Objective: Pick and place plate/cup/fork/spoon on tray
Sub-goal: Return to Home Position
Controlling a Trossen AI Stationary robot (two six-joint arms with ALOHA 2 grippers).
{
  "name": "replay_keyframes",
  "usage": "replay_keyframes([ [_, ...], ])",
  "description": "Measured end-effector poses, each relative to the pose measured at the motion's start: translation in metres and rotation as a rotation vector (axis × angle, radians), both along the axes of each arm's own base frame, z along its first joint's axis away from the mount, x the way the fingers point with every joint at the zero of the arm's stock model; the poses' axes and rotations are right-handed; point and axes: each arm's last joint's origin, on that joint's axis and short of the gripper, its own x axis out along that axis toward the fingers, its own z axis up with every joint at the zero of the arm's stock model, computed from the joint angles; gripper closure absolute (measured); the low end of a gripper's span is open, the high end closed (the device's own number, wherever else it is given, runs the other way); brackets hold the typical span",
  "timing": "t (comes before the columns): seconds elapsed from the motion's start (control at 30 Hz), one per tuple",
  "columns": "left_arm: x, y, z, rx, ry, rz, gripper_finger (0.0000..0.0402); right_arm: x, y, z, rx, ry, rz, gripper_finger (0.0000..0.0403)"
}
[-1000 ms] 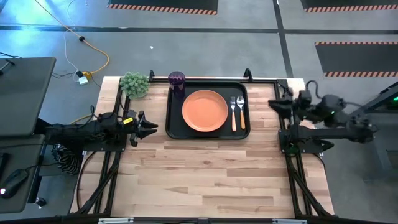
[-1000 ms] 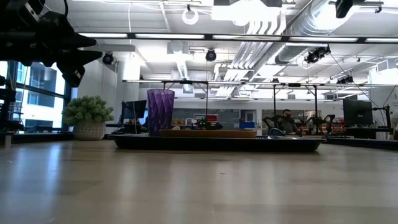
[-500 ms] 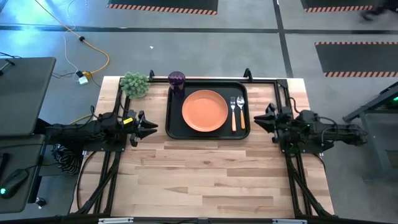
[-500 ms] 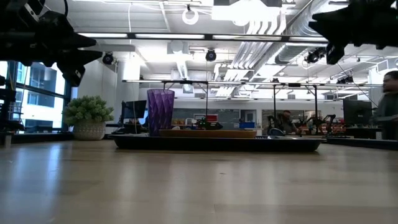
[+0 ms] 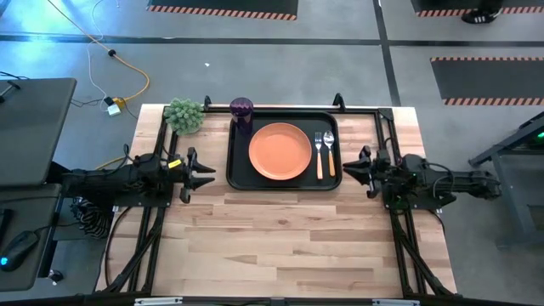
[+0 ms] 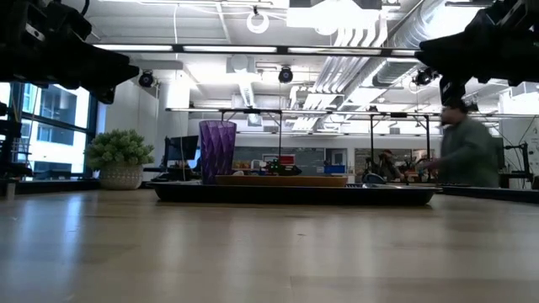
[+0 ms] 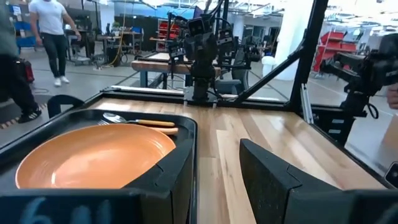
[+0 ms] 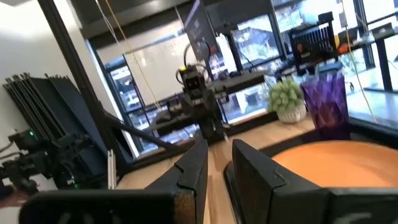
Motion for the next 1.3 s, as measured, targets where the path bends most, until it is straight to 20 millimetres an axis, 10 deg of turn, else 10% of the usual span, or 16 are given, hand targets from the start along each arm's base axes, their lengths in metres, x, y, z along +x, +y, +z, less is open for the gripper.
replay_keyframes([
  [1.3,0.000,0.000,0.000,-0.031,0.000,0.000,0.0282,0.001,0.000,-0.025,0.043,0.252,0.000,0.0336],
])
